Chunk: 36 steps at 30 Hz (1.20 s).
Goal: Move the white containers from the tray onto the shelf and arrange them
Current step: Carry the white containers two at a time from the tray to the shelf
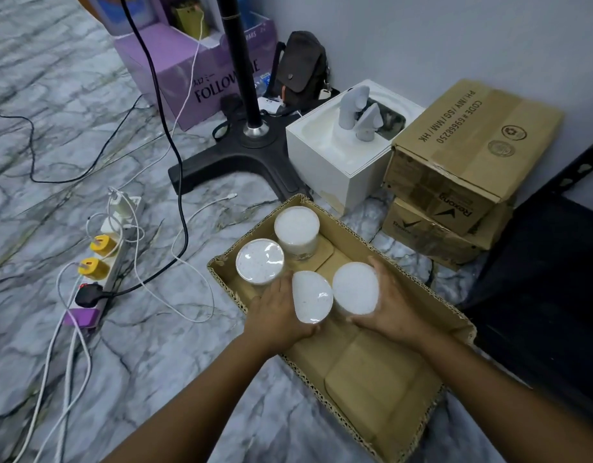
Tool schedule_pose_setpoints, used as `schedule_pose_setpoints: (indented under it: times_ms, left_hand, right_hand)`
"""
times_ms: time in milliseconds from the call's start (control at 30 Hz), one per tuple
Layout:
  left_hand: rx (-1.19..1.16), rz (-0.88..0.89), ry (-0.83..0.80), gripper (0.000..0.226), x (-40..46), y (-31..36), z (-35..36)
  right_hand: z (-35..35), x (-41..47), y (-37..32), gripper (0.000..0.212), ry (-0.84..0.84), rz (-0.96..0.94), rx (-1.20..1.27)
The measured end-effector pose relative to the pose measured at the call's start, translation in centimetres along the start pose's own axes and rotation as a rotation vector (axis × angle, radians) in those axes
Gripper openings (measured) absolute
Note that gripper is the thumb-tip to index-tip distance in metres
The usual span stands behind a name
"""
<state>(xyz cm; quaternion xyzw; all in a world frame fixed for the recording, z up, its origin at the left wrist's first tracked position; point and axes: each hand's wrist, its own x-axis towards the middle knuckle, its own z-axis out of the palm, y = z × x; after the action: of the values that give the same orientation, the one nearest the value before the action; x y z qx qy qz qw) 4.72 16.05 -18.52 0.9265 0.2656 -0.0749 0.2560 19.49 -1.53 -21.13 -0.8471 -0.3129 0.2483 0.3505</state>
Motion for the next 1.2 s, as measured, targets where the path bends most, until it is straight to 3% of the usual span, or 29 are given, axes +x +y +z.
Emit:
schedule_pose_setpoints:
  times_ms: [133, 300, 500, 767, 933, 1100, 1200]
  left_hand:
    - [-0.449, 0.02, 0.106, 0.104, -0.9, -0.2, -1.3]
    - [-0.717, 0.033, 0.166, 0.112, -2.5, -0.3, -1.8]
    - [-0.789, 0.056, 0.213, 0.098, -2.8, 0.3, -2.5]
    - [-0.929, 0.108, 0.141, 0.101, -2.8, 1.1, -3.5]
    - [-0.926, 0.177, 0.041, 0.096, -2.7, 1.2, -4.3]
    - [-0.931, 0.155, 0.116, 0.111, -2.3, 1.1, -4.9]
    - [-0.931, 0.143, 0.175, 0.103, -2.1, 1.4, -5.0]
  right_hand:
    - [-0.6, -1.7, -0.6, 0.109, 0.103, 0.015, 0.212]
    - [-1.6, -2.8, -2.3, 0.095, 0.111, -0.049, 0.405]
    - [-2.5, -2.8, -2.9, 0.101, 0.074, -0.075, 0.515]
    - [-3.4, -2.9, -4.0, 0.093, 0.087, -0.125, 0.555]
    - [-4.1, -2.9, -4.6, 0.099, 0.112, -0.147, 0.597]
    - [-4.4, -3.1, -5.7, 0.096, 0.151, -0.171, 0.61]
    - [-4.7, -3.1, -6.6, 0.092, 0.161, -0.188, 0.609]
